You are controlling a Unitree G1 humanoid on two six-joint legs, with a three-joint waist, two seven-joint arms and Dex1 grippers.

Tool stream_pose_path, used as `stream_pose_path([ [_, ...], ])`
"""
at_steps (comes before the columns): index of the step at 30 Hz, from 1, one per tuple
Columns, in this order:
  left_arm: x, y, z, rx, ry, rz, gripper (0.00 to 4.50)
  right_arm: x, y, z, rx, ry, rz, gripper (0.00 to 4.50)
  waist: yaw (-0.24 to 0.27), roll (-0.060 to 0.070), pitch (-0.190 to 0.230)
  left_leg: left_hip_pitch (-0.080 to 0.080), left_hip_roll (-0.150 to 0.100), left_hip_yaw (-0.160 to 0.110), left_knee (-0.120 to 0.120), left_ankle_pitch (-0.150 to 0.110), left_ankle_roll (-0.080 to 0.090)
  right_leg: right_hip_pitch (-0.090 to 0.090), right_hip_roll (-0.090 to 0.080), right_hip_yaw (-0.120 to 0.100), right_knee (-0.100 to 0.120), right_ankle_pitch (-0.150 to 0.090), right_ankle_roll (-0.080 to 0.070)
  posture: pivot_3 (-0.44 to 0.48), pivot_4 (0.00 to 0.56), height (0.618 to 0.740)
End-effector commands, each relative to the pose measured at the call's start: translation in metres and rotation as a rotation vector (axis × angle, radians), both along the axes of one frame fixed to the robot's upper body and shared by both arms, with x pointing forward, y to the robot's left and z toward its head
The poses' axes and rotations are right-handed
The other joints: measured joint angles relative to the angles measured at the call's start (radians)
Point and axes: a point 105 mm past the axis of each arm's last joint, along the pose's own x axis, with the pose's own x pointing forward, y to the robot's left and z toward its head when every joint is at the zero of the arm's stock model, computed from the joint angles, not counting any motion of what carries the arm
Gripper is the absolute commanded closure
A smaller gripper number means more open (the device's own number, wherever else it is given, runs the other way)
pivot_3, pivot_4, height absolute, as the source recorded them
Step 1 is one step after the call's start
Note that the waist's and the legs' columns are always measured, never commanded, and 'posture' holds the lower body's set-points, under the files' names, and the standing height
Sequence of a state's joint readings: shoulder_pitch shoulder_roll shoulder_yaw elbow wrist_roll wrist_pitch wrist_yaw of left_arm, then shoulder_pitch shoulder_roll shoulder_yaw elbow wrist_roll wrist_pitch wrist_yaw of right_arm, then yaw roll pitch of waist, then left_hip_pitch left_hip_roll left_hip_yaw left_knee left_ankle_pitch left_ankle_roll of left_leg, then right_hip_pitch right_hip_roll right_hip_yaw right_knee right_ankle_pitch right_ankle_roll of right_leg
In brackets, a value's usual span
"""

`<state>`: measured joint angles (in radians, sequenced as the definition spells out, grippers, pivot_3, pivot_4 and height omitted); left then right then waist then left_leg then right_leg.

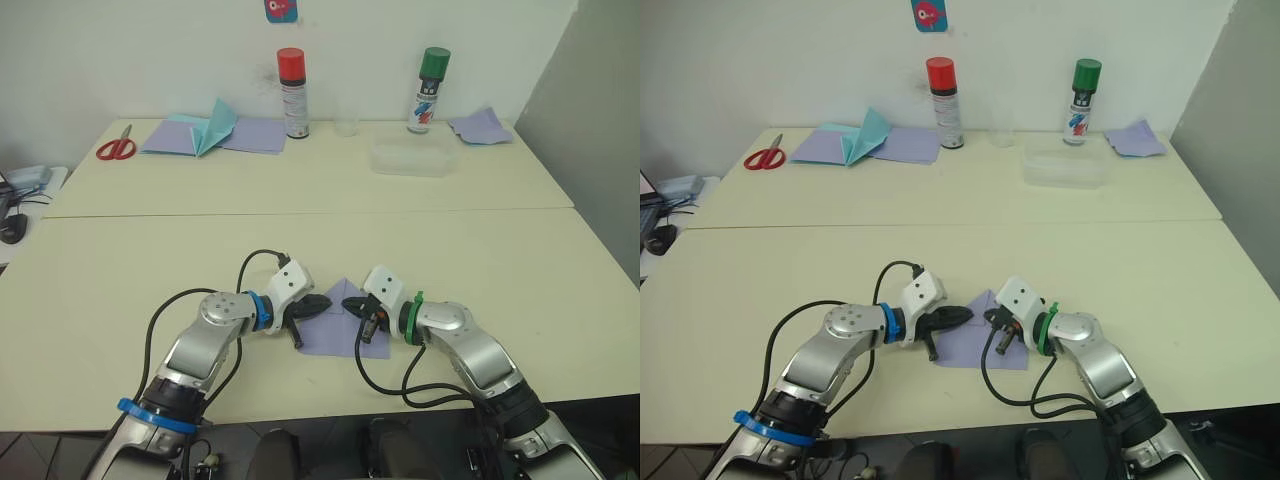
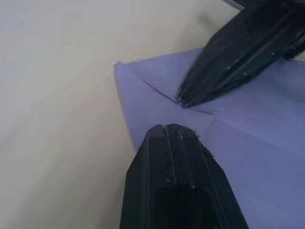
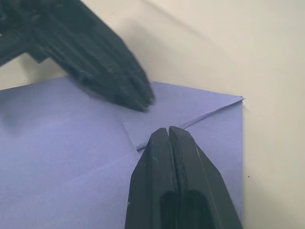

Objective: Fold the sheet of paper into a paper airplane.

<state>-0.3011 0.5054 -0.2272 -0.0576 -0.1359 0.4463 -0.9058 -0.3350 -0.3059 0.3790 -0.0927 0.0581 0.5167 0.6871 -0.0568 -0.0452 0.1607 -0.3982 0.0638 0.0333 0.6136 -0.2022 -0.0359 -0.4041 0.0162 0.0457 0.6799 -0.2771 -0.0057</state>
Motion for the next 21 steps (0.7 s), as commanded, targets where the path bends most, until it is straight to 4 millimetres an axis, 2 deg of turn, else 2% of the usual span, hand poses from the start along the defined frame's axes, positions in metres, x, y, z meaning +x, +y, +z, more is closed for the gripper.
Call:
stream_pose_path([
  [1, -0.008, 0.013, -0.012, 0.034, 0.055, 0.037, 4.49, -0.005, -0.002, -0.016, -0.039, 0.053, 0.006, 4.50, 0.000, 0.000, 0.000, 0.000, 0.000, 0.000, 0.000, 0.000, 0.000, 0.000, 0.000, 0.000, 0.000, 0.000, 0.000, 0.000, 0.150, 0.740],
  [4, -0.010, 0.016, -0.007, 0.023, 0.053, 0.049, 4.49, -0.005, -0.002, -0.015, -0.040, 0.051, 0.007, 4.50, 0.000, 0.000, 0.000, 0.000, 0.000, 0.000, 0.000, 0.000, 0.000, 0.000, 0.000, 0.000, 0.000, -0.001, -0.001, 0.000, 0.150, 0.740],
  [9, 0.000, 0.005, 0.022, -0.086, -0.004, 0.057, 4.49, -0.005, -0.001, -0.015, -0.042, 0.051, 0.014, 4.50, 0.001, 0.000, 0.000, -0.001, 0.000, 0.000, 0.000, 0.000, 0.000, 0.000, 0.000, 0.000, 0.000, -0.001, -0.002, 0.000, 0.150, 0.740],
  [12, 0.004, 0.003, 0.031, -0.084, -0.025, 0.045, 4.49, -0.005, -0.001, -0.015, -0.043, 0.050, 0.019, 4.50, 0.001, 0.000, 0.000, -0.001, 0.000, -0.001, 0.000, 0.000, 0.000, 0.000, 0.000, 0.000, 0.000, -0.001, -0.001, 0.000, 0.150, 0.740],
  [14, 0.002, 0.002, 0.027, -0.074, -0.014, 0.039, 4.49, -0.005, -0.001, -0.015, -0.043, 0.049, 0.021, 4.50, 0.000, 0.000, 0.000, -0.001, 0.000, 0.000, 0.000, 0.000, 0.000, 0.000, 0.000, 0.000, 0.000, -0.001, -0.002, 0.000, 0.150, 0.740],
  [21, -0.015, 0.001, -0.004, -0.035, 0.070, 0.028, 4.49, -0.006, -0.001, -0.009, -0.014, 0.041, 0.018, 4.50, 0.001, -0.001, 0.000, -0.001, 0.000, -0.001, -0.001, 0.000, 0.000, -0.001, 0.000, 0.000, 0.000, -0.002, -0.003, 0.000, 0.150, 0.740],
])
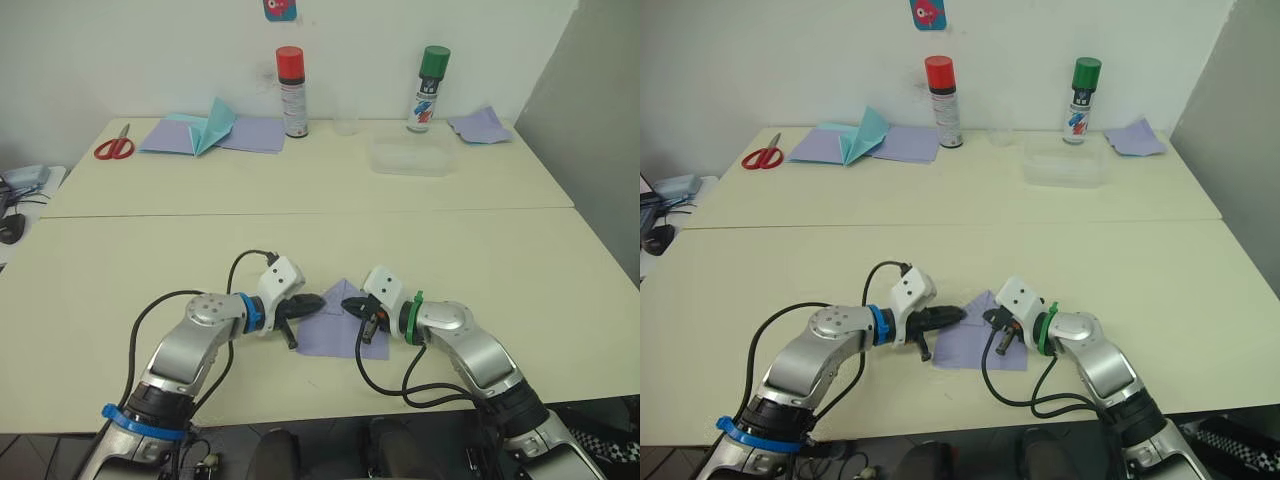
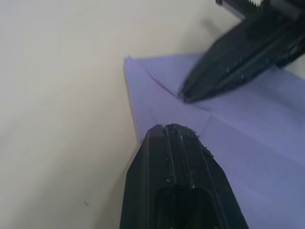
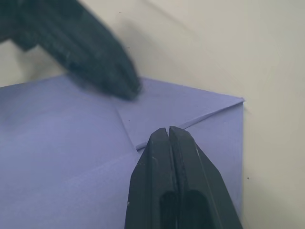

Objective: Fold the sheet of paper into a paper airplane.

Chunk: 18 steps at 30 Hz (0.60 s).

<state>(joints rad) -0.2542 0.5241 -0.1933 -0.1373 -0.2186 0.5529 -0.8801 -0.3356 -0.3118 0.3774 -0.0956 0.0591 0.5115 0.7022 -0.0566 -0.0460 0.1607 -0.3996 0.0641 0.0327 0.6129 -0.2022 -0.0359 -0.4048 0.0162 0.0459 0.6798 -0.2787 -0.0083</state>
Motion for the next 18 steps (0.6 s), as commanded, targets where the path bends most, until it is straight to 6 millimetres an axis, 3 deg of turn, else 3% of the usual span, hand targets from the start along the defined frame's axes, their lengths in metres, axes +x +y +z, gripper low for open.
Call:
stream_pose_path([
  [1, -0.005, -0.005, -0.008, 0.022, -0.005, -0.020, 4.49, -0.006, 0.000, -0.008, -0.003, 0.042, 0.007, 4.50, 0.002, 0.000, 0.000, 0.000, 0.000, 0.000, 0.000, 0.000, 0.000, 0.000, 0.000, 0.000, 0.000, 0.000, 0.000, 0.000, 0.150, 0.740],
  [10, -0.001, -0.006, -0.024, 0.097, -0.009, -0.038, 4.49, -0.010, -0.006, 0.017, 0.087, 0.015, 0.012, 4.50, 0.012, 0.000, 0.000, -0.001, -0.001, 0.000, 0.000, 0.000, 0.000, 0.000, 0.000, 0.000, 0.000, 0.000, 0.000, 0.000, 0.150, 0.740],
  [14, -0.003, -0.008, -0.029, 0.114, 0.003, -0.045, 4.49, -0.005, -0.027, 0.041, 0.116, -0.014, -0.026, 4.50, 0.022, 0.000, 0.000, -0.001, -0.001, 0.000, 0.000, 0.000, 0.000, 0.000, -0.001, 0.000, 0.000, 0.000, 0.000, 0.000, 0.150, 0.740],
  [18, -0.002, -0.011, -0.029, 0.108, 0.002, -0.042, 4.49, -0.002, -0.052, 0.050, 0.090, -0.018, -0.079, 4.50, 0.025, 0.000, 0.000, 0.000, -0.002, 0.000, 0.000, 0.000, 0.000, 0.000, -0.002, -0.001, -0.001, 0.000, 0.001, 0.000, 0.150, 0.740],
])
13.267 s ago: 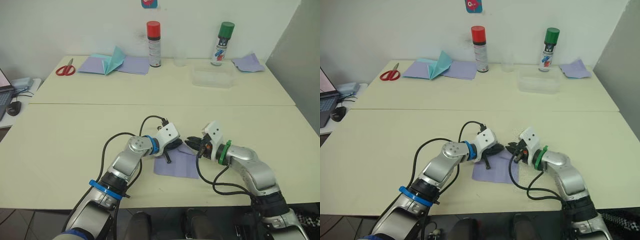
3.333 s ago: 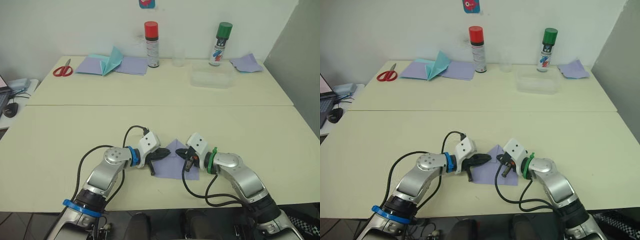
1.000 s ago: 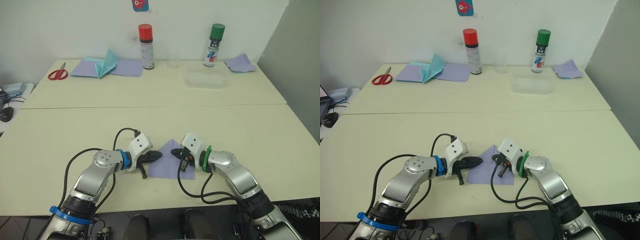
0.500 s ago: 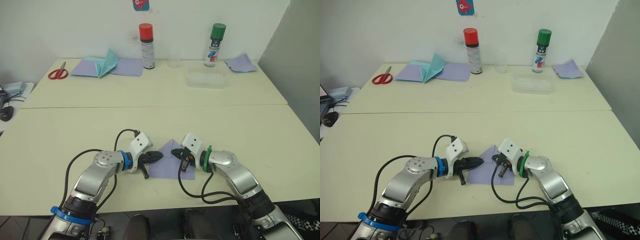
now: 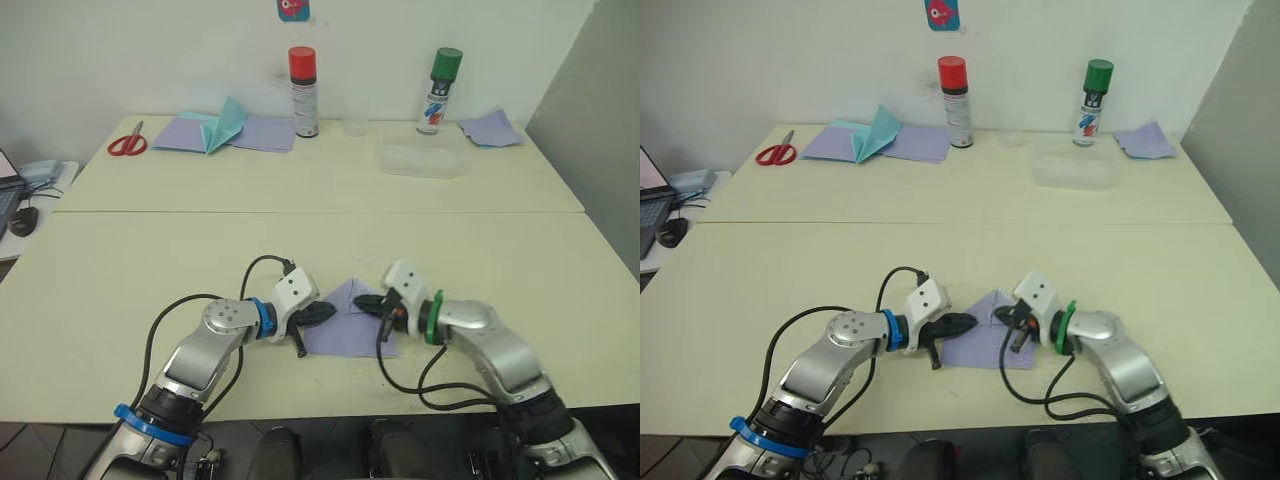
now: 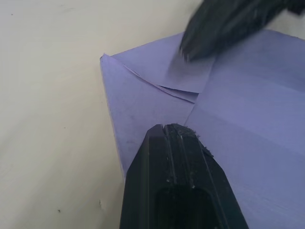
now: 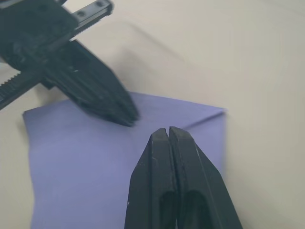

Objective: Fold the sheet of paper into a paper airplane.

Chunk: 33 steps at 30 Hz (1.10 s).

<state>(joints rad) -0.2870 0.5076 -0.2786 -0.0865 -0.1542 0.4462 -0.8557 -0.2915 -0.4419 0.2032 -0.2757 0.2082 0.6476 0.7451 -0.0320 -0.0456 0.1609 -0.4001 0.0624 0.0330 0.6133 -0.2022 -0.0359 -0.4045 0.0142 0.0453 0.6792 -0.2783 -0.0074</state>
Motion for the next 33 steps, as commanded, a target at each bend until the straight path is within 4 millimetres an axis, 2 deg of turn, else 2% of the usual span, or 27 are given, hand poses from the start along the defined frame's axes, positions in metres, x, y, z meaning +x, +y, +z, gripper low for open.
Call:
stream_pose_path([
  [1, -0.005, 0.004, -0.023, 0.054, 0.073, 0.023, 4.49, -0.002, -0.013, 0.016, 0.015, -0.022, -0.014, 4.50, 0.000, 0.000, 0.000, 0.000, 0.000, 0.000, 0.000, 0.000, 0.000, 0.000, 0.000, 0.000, 0.000, 0.000, 0.000, 0.000, 0.150, 0.740],
  [5, -0.007, 0.001, -0.023, 0.046, 0.080, 0.016, 4.49, -0.005, -0.039, 0.003, -0.037, 0.027, -0.068, 4.50, 0.001, 0.000, 0.000, 0.000, 0.000, 0.000, 0.000, 0.000, 0.000, 0.000, 0.000, 0.000, 0.000, 0.000, -0.001, 0.000, 0.150, 0.740],
  [11, -0.006, -0.001, -0.023, 0.043, 0.075, 0.011, 4.49, -0.007, -0.045, -0.018, -0.057, 0.074, -0.093, 4.50, 0.001, 0.000, 0.000, 0.000, -0.001, 0.000, 0.000, 0.000, 0.000, 0.000, 0.000, 0.000, 0.000, 0.000, -0.001, 0.000, 0.150, 0.740],
  [15, -0.005, -0.002, -0.021, 0.042, 0.072, 0.007, 4.49, -0.012, -0.035, -0.027, -0.024, 0.113, -0.067, 4.50, 0.001, 0.001, 0.000, 0.000, -0.001, 0.000, 0.000, 0.000, 0.000, 0.000, 0.001, 0.000, 0.000, 0.000, -0.001, 0.000, 0.150, 0.740],
  [21, -0.003, -0.002, -0.019, 0.038, 0.071, 0.014, 4.49, -0.012, -0.012, -0.010, 0.114, 0.119, -0.022, 4.50, 0.001, 0.001, 0.000, 0.000, 0.000, 0.000, 0.000, 0.000, 0.000, 0.000, 0.001, 0.000, 0.000, 0.000, 0.000, 0.000, 0.150, 0.740],
  [27, -0.002, -0.002, -0.019, 0.037, 0.074, 0.019, 4.49, -0.016, 0.001, 0.009, 0.197, 0.121, 0.046, 4.50, 0.002, 0.001, 0.000, 0.000, 0.000, 0.000, 0.000, 0.000, 0.000, 0.000, 0.000, 0.000, 0.000, 0.000, 0.000, 0.000, 0.150, 0.740],
  [33, -0.003, -0.003, -0.022, 0.035, 0.079, 0.022, 4.49, -0.014, 0.021, 0.012, 0.214, 0.123, 0.078, 4.50, 0.002, 0.001, 0.000, 0.000, 0.000, 0.000, 0.000, 0.000, 0.000, 0.000, 0.001, 0.000, 0.000, 0.000, 0.000, 0.000, 0.150, 0.740],
])
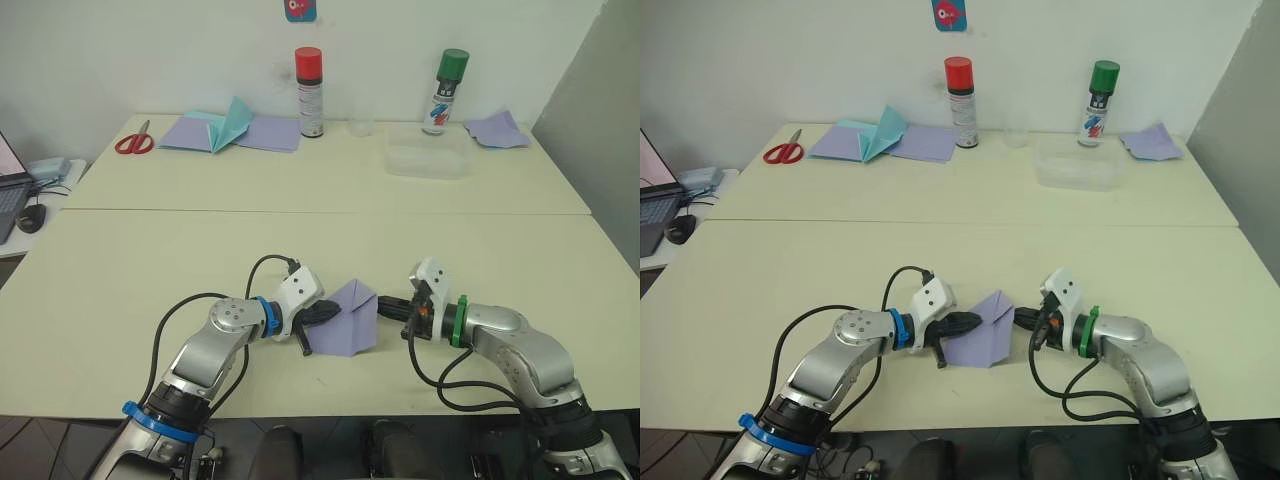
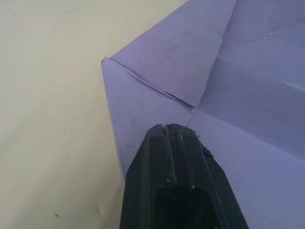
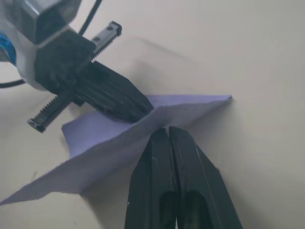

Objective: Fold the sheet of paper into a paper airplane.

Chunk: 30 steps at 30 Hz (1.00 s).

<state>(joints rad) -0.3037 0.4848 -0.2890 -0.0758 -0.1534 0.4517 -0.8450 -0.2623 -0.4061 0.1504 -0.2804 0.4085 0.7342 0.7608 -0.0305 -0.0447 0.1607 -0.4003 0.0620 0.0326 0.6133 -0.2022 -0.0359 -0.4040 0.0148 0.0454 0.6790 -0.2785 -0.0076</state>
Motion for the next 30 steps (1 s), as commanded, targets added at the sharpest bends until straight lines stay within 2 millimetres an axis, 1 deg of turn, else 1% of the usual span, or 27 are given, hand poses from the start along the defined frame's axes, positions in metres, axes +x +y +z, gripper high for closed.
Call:
stream_pose_path([
  [1, -0.005, 0.004, -0.023, 0.047, 0.081, 0.024, 4.49, 0.001, 0.015, 0.009, 0.019, -0.038, 0.030, 4.50, 0.000, 0.000, 0.000, 0.000, 0.000, 0.000, 0.000, 0.000, 0.000, 0.000, 0.000, 0.000, 0.000, 0.000, 0.000, 0.000, 0.150, 0.740],
  [8, -0.006, 0.004, -0.023, 0.045, 0.086, 0.025, 4.49, 0.010, 0.026, -0.001, -0.007, -0.046, 0.023, 4.50, 0.001, 0.000, 0.000, 0.000, 0.000, 0.000, 0.000, 0.000, 0.000, 0.000, 0.000, 0.000, 0.000, 0.000, 0.000, 0.000, 0.150, 0.740],
  [22, -0.008, 0.007, -0.023, 0.044, 0.085, 0.029, 4.49, 0.013, 0.036, -0.014, -0.034, -0.055, 0.035, 4.50, 0.000, 0.000, 0.000, 0.000, 0.000, 0.000, 0.000, 0.000, 0.000, 0.000, 0.000, 0.000, 0.000, 0.000, 0.000, 0.000, 0.150, 0.740],
  [27, -0.008, 0.014, -0.024, 0.065, 0.088, 0.045, 4.49, 0.012, 0.040, -0.025, -0.081, -0.057, 0.043, 4.50, -0.001, 0.000, 0.000, 0.000, 0.000, 0.000, 0.000, 0.000, 0.000, 0.000, 0.000, 0.000, 0.000, 0.000, 0.000, 0.000, 0.150, 0.740],
  [30, -0.009, 0.025, -0.022, 0.072, 0.089, 0.076, 4.49, 0.017, 0.040, -0.030, -0.117, -0.073, 0.023, 4.50, -0.003, 0.000, 0.000, 0.000, 0.000, 0.000, 0.000, 0.000, 0.000, 0.000, 0.000, 0.000, 0.000, 0.000, 0.000, 0.000, 0.150, 0.740],
])
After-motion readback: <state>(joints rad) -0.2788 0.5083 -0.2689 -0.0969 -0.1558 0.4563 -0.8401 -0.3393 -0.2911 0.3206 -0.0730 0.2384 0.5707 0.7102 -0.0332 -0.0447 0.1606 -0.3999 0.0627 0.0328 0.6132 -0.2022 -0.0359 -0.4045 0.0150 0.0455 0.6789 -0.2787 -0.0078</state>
